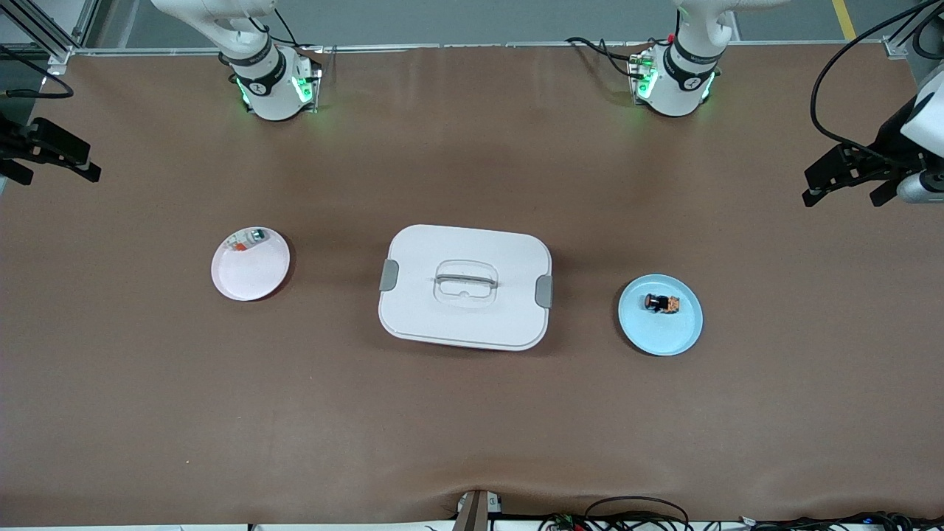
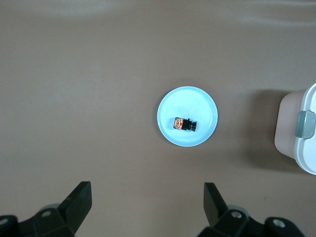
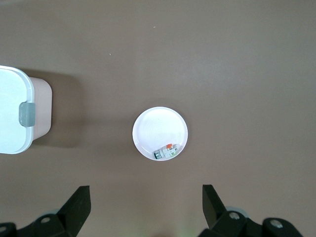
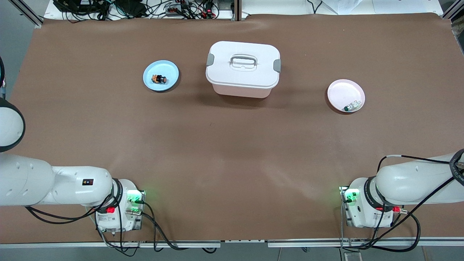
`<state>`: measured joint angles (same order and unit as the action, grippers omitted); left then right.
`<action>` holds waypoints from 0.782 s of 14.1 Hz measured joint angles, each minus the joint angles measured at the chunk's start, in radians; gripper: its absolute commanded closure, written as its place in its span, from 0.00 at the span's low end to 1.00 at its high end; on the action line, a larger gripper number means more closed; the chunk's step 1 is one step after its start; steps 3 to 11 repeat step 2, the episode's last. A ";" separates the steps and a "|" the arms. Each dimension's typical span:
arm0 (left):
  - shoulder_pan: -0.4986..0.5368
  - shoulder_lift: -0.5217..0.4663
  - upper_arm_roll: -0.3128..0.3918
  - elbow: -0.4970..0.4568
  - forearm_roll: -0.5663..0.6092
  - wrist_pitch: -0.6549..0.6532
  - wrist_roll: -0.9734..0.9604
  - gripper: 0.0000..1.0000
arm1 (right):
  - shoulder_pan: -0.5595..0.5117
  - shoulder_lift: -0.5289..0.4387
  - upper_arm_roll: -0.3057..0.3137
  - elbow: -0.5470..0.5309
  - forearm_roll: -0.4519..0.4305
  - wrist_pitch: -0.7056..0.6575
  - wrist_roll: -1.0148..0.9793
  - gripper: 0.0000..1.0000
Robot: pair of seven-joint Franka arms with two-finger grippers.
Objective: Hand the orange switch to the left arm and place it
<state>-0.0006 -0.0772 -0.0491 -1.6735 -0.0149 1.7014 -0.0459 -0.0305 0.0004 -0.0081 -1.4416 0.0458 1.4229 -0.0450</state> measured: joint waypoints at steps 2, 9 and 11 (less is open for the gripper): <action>0.000 0.000 0.000 0.000 0.000 -0.002 0.000 0.00 | 0.000 0.000 0.000 0.000 0.000 0.000 0.000 0.00; 0.000 0.000 0.000 0.000 0.000 -0.002 0.000 0.00 | 0.000 0.000 0.000 0.000 0.000 0.000 0.000 0.00; 0.000 0.000 0.000 0.000 0.000 -0.002 0.000 0.00 | 0.000 0.000 0.000 0.000 0.000 0.000 0.000 0.00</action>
